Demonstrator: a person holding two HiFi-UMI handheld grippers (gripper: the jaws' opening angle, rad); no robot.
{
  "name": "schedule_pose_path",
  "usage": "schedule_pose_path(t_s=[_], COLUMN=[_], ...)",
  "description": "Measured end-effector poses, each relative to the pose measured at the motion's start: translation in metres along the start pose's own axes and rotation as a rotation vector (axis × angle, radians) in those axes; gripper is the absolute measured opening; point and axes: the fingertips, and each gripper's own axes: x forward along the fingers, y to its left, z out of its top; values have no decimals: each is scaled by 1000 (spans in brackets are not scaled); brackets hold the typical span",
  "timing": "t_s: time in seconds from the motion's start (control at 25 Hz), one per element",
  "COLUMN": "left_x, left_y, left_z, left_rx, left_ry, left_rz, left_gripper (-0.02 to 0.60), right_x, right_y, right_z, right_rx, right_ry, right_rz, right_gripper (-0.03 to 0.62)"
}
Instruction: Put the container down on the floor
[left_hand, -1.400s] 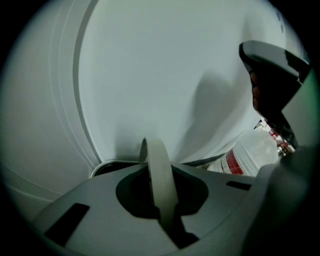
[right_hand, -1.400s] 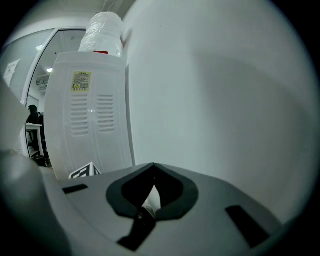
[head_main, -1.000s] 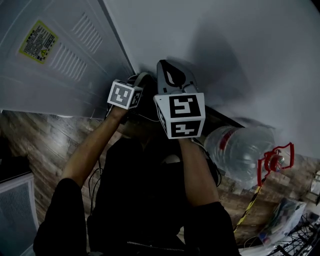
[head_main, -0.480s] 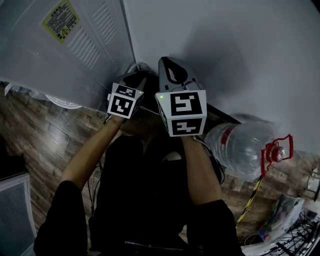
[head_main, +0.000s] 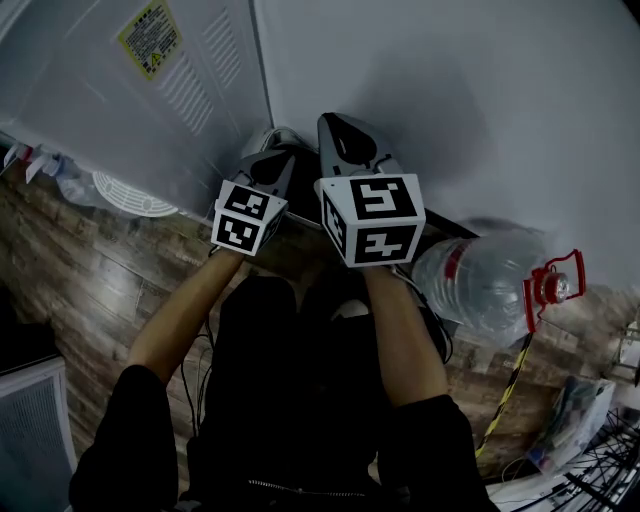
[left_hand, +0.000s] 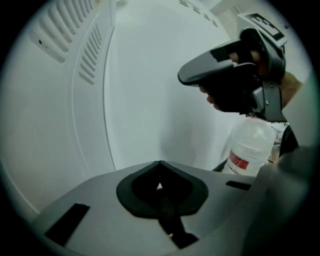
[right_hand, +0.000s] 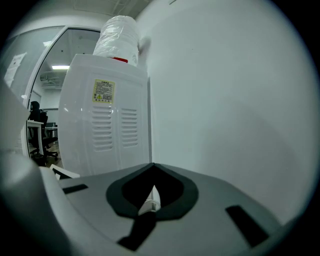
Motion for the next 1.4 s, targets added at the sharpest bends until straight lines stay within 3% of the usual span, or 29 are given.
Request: schedule_pose_path(t_s=[0.2, 0.36, 0.48, 0.64, 0.8, 1.08, 1.4], left_x=[-11, -25, -41, -66, -96, -145, -213], left_y=[-7, -16, -25, -30, -47, -76, -93], left_z=[7, 3, -1, 0, 23, 115, 231], left_rx=[-28, -78, -74, -112, -133, -108, -131], left_ry=[10, 84, 145, 218, 294, 304, 266], left_rz=[-29, -38, -47, -35, -73, -147, -170], left_gripper=[14, 14, 14, 14, 14, 14, 14], right_x=[-4, -5, -10, -30, -79, -171, -233], right_y=[3, 19, 25, 23, 14, 16, 28], right_z=[-12, -32, -54, -72, -78, -3, 136], right_rx=[-44, -119, -10, 107, 174, 171, 185], right_ry=[57, 133, 202, 264, 285, 354, 335], right_rz=[-33, -17, 4, -34, -138, -207, -235], right_gripper=[11, 11, 11, 11, 11, 11, 11])
